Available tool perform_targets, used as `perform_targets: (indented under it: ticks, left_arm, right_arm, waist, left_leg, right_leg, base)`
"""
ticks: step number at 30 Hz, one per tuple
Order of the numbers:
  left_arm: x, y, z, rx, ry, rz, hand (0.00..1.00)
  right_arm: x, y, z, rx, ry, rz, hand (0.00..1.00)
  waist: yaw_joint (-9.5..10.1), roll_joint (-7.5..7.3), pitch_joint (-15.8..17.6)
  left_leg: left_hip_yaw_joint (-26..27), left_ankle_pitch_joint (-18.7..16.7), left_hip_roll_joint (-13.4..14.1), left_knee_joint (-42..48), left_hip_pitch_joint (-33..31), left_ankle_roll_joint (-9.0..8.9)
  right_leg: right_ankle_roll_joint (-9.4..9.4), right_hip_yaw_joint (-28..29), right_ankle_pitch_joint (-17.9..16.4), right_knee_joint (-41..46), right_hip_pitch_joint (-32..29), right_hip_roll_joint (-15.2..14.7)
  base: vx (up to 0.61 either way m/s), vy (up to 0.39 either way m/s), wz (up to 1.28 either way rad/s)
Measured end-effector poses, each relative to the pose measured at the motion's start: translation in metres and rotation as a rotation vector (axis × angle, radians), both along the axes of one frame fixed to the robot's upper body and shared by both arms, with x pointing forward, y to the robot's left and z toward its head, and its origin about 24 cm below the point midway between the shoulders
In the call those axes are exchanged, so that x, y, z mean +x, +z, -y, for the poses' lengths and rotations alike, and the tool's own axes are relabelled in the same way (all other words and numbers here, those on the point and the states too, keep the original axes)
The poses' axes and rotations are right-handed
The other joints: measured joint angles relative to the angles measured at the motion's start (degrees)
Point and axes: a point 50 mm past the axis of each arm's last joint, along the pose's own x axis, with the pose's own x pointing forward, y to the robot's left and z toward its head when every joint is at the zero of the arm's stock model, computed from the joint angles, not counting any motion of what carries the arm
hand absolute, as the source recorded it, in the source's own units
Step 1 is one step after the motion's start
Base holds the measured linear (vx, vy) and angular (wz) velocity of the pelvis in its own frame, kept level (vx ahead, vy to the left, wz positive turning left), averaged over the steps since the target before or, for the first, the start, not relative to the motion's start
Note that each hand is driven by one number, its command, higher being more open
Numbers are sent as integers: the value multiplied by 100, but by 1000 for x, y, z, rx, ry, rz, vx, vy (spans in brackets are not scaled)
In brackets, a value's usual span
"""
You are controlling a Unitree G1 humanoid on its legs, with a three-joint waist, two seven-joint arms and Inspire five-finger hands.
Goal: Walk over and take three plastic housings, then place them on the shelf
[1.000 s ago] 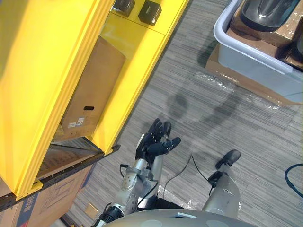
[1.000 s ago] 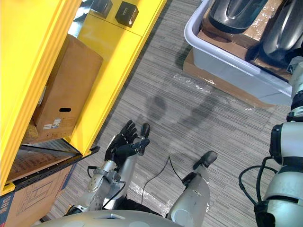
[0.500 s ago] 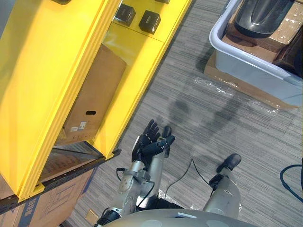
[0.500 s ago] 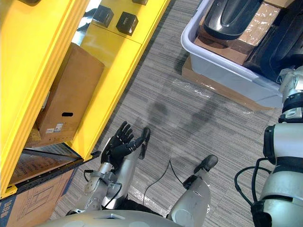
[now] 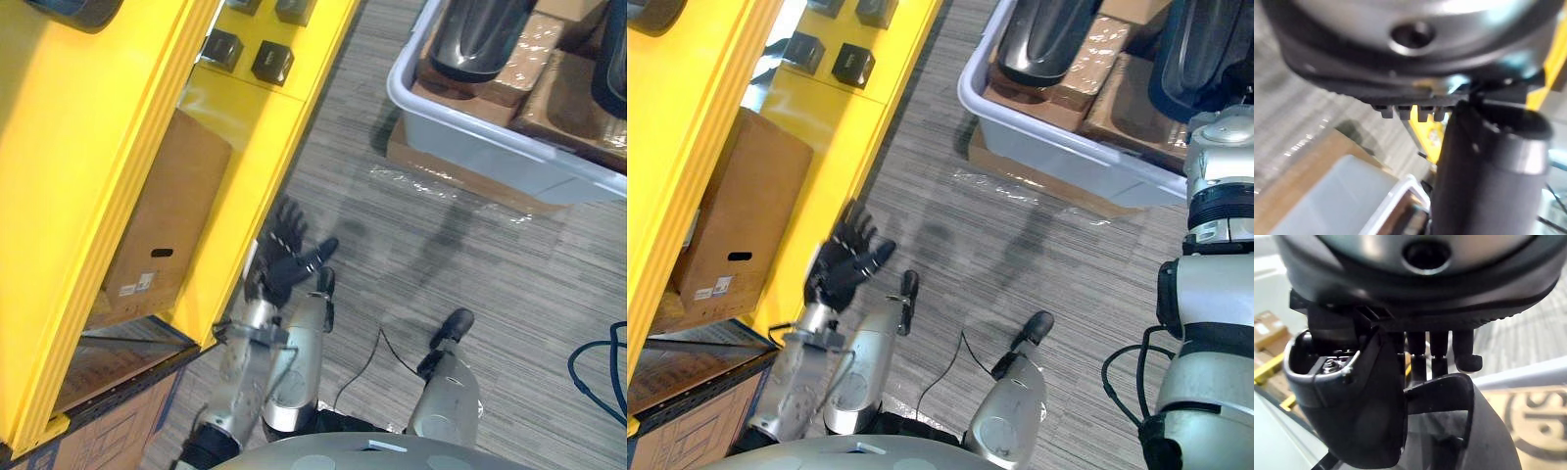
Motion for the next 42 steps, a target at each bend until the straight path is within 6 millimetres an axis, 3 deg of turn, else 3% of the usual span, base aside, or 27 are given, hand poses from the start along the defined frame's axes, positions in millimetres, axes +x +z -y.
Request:
perform_targets:
  ticks: [2,3,6,10,13,15,18,22,27,34,38,42]
  left_arm:
    - [13,21,-5,15,-14,65,100]
    - [27,42,-11,33,-34,121,100]
    - [39,60,-16,75,-59,169,100]
    - [57,73,-4,58,-227,108,100]
    - [68,70,11,42,-339,25,100]
    - [76,60,18,6,-413,-84,100]
    - [81,53,27,-53,-496,-186,100]
    - [81,45,46,-86,-609,-286,100]
    - [78,34,70,-155,-663,-390,100]
    - [82,41,86,-207,-648,-376,100]
    - [88,43,86,-294,-619,-375,100]
    - [92,53,87,-423,-626,-366,100]
  right_arm:
    - [2,8,-6,-57,16,12,0]
    - [5,15,-14,-136,36,14,0]
    - [13,17,-29,-185,87,14,0]
    - [33,6,-58,-204,191,-8,0]
    - [38,6,-70,-236,231,0,0]
    - [42,5,-90,-317,291,20,0]
    - [42,4,-106,-437,344,44,0]
    - [40,3,-118,-517,391,78,0]
    - [41,-31,-139,-572,471,40,0]
    - [43,-68,-143,-534,502,-46,0]
    - [43,-67,-151,-618,504,-34,0]
    - [41,-68,-166,-690,533,33,0]
  waist:
    - [-93,-27,17]
    - [-143,-111,69]
    - [-287,-242,116]
    - [-452,-590,126]
    - [-538,-682,141]
    - [-607,-816,129]
    - [-719,-1037,123]
    - [-830,-1168,100]
    - [-888,-1459,-41]
    - [-890,-1502,-53]
    - [-907,-1512,-50]
    - [-930,-1613,-57]
  left_leg:
    - [26,23,1,-70,119,-3]
    - [109,74,22,-194,269,-18]
    - [129,162,67,-363,388,-60]
    - [214,402,221,-816,677,-180]
    - [241,521,284,-1038,847,-237]
    - [365,598,354,-1240,1075,-272]
    - [416,677,401,-1404,1228,-315]
    - [473,725,456,-1502,1368,-345]
    - [578,784,599,-1631,1486,-416]
    - [613,889,598,-1788,1532,-422]
    - [611,900,612,-1796,1514,-428]
    - [611,899,611,-1793,1500,-428]
  right_leg:
    - [0,18,0,-1,73,0]
    - [-2,75,-1,-3,101,6]
    - [-32,101,-19,-10,141,54]
    - [-61,184,-33,-73,168,225]
    - [-64,238,-31,-107,228,304]
    - [-66,337,-31,-127,279,373]
    - [-73,384,-33,-223,375,444]
    - [-91,443,-23,-281,457,514]
    - [-166,502,33,-424,498,681]
    - [-200,526,97,-526,504,705]
    - [-199,524,99,-534,485,723]
    - [-200,527,102,-534,470,724]
  base:
    - [-25,-10,-9]
    - [-36,-18,-16]
    - [-17,-37,-10]
    - [-3,-66,-14]
    - [-6,-57,-8]
    - [-3,-43,-22]
    - [-11,-34,-12]
    - [-22,-22,-10]
    - [-5,-31,-11]
    - [-2,-3,-2]
    - [0,0,0]
    - [0,0,0]
